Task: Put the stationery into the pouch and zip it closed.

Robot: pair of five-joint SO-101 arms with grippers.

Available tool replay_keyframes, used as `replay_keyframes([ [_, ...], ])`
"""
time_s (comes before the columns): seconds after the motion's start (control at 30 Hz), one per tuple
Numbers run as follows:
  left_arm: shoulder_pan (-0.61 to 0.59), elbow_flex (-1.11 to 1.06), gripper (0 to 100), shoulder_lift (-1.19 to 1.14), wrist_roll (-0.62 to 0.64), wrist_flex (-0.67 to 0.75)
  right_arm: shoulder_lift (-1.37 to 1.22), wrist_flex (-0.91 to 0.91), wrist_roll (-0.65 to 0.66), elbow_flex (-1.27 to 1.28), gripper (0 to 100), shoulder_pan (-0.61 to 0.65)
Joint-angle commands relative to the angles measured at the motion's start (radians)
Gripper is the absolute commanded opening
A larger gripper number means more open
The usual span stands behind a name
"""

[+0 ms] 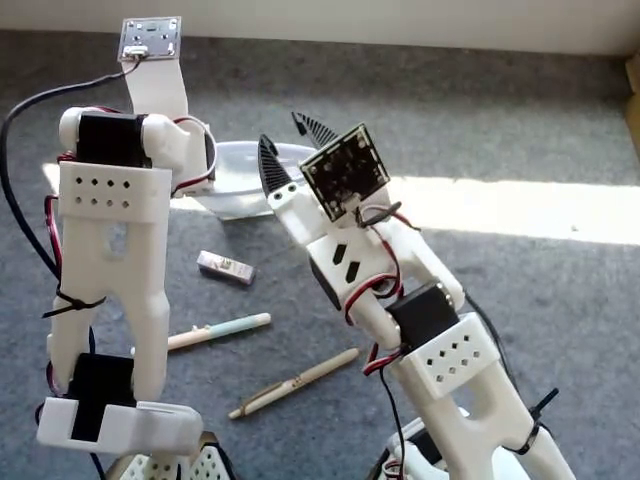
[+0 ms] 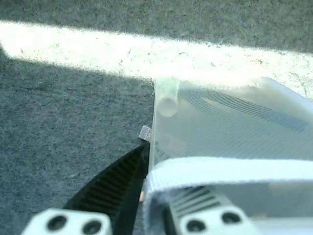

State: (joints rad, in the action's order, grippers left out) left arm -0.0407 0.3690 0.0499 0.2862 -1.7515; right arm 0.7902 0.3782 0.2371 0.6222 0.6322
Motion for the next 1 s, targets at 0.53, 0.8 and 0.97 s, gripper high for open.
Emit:
replay_keyframes([
  [0.53, -0.306, -0.001, 1, 0.143, 0.012, 0.020, -0.005, 0.559, -0.126, -0.570, 13.5, -0.013],
  [0.8, -0.460, 0.002, 1, 0.143, 0.054, 0.041, -0.174, 0.561, -0.126, -0.575, 13.5, -0.013],
  [0.97, -0.541, 0.004, 1, 0.143, 0.061, 0.055, -0.326, 0.561, -0.124, -0.578, 13.5, -0.005],
])
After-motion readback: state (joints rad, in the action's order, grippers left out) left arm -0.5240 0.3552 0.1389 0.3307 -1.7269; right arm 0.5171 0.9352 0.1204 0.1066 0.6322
